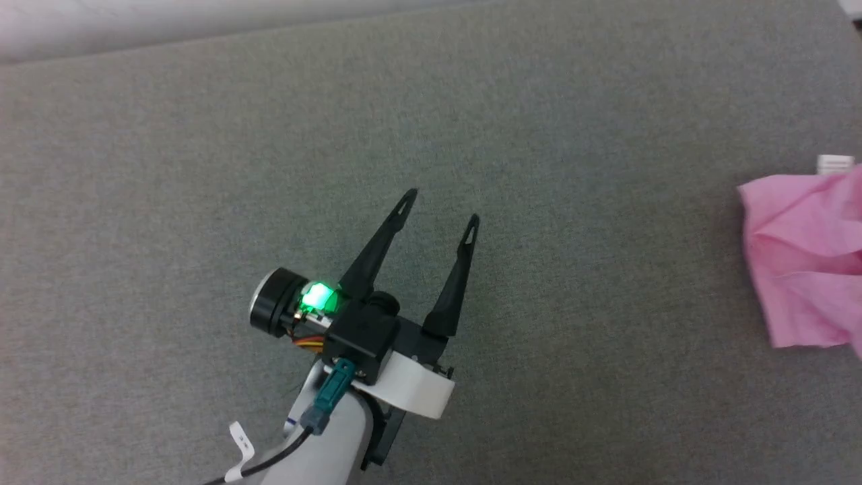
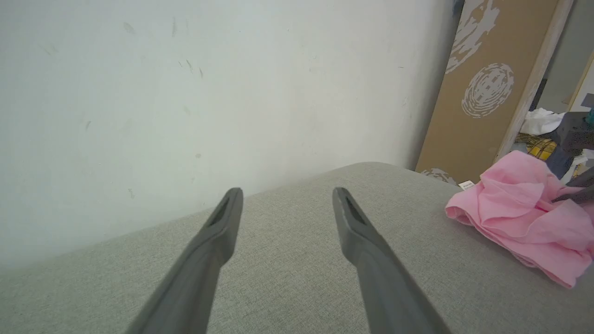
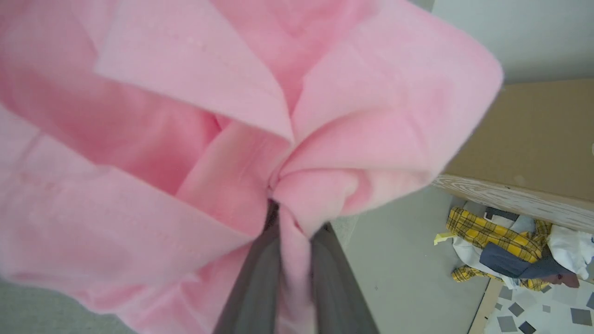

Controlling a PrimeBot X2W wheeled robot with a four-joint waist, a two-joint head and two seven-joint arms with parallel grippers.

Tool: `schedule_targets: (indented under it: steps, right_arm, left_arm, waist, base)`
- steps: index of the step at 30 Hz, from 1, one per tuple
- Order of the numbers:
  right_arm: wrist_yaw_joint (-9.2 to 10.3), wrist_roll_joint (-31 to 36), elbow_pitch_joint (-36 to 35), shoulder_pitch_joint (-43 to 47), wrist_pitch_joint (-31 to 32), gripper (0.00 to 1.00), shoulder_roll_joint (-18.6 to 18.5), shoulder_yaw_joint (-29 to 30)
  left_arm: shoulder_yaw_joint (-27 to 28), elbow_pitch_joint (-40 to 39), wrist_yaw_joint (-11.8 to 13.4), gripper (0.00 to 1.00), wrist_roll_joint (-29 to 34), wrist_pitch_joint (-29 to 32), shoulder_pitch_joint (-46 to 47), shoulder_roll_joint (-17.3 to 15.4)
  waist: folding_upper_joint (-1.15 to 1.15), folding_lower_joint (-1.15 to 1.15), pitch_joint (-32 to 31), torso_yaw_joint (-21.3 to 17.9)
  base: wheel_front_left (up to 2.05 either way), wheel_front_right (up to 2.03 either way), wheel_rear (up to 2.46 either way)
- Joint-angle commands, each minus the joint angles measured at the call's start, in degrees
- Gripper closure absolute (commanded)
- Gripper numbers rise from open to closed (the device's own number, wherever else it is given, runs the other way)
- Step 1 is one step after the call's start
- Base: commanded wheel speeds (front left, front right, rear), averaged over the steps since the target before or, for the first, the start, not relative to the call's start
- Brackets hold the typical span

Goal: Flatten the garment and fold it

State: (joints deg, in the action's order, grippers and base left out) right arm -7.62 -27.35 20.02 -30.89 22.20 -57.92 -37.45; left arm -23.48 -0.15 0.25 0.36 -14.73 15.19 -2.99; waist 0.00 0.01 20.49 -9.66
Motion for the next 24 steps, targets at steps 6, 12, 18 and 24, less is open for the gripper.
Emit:
schedule_targets:
  steps: [6,12,18,24]
  right_arm:
    - [0.13,3.1,10.2,-1.5,-8.1,1.0,-3.2,0.4]
    - [0.13,5.3,19.5,-3.1,-16.1,1.0,-2.0,5.3]
    - [0.13,6.6,25.6,-3.4,-19.7,1.0,0.4,6.9]
    - [0.13,6.8,28.6,-4.6,-19.9,0.0,1.8,6.8]
  left_arm:
    - [-1.2,-2.0,0.2,0.0,0.8,-0.3,2.7,-0.3]
    - [-2.0,-3.5,0.9,0.0,0.7,-0.3,4.0,-0.7]
    - [-2.2,-3.5,1.6,0.0,0.1,-0.3,4.0,-1.1]
    - [-1.8,-2.7,2.3,0.0,-0.8,-0.3,3.2,-1.2]
  waist:
    - [0.0,-0.01,8.2,1.5]
    - [0.0,-0.01,10.9,4.0]
    - [0.0,-0.01,10.9,4.9]
    - [0.0,-0.01,7.6,4.3]
  base:
    - [0.0,0.0,0.0]
    - [0.0,0.0,0.0]
    - [0.0,0.0,0.0]
    - [0.0,0.0,0.0]
